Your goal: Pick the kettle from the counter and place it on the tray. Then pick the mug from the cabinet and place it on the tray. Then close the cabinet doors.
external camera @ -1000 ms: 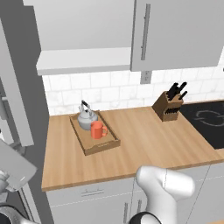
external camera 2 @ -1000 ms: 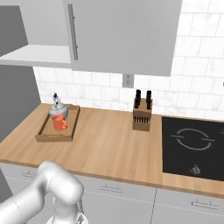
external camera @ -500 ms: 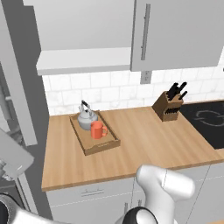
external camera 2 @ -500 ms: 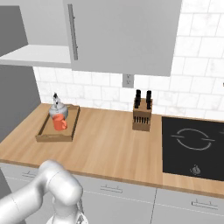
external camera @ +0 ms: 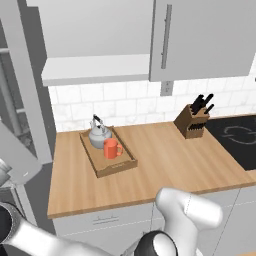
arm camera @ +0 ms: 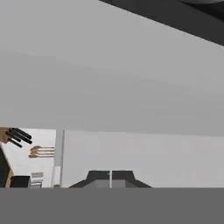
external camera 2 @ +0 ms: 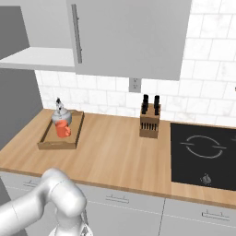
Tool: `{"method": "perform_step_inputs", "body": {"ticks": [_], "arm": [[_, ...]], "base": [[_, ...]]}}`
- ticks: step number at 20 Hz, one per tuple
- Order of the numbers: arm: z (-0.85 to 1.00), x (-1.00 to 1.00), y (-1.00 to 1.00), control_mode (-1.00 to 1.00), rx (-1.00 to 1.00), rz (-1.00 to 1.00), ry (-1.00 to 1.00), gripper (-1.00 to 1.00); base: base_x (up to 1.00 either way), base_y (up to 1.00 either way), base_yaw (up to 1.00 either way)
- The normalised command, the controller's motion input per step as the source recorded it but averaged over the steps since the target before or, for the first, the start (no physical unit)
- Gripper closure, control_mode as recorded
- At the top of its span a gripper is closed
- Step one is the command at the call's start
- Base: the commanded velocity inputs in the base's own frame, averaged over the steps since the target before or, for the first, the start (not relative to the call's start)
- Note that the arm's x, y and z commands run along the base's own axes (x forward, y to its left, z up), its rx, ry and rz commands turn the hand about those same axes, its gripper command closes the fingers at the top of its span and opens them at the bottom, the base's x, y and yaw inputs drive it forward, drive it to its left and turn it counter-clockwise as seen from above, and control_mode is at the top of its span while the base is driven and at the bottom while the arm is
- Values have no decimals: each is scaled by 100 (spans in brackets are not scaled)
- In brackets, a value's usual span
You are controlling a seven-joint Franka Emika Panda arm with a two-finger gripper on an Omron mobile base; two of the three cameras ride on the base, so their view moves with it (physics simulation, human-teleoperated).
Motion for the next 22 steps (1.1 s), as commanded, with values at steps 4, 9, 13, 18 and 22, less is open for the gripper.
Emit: {"method": "perform_step_inputs", "body": {"ticks": [4, 9, 13, 18, 22], "arm": [[29, 32, -68, -100, 0, 0, 0, 100], [19, 21, -78, -100, 0, 0, 0, 100], [16, 22, -89, -100, 0, 3, 0, 100], [18, 23, -94, -100, 0, 7, 2, 100], [17, 49, -91, -100, 0, 11, 8, 100]], "base": [[0, 0, 0], [0, 0, 0], [0, 0, 0], [0, 0, 0], [0, 0, 0]]}}
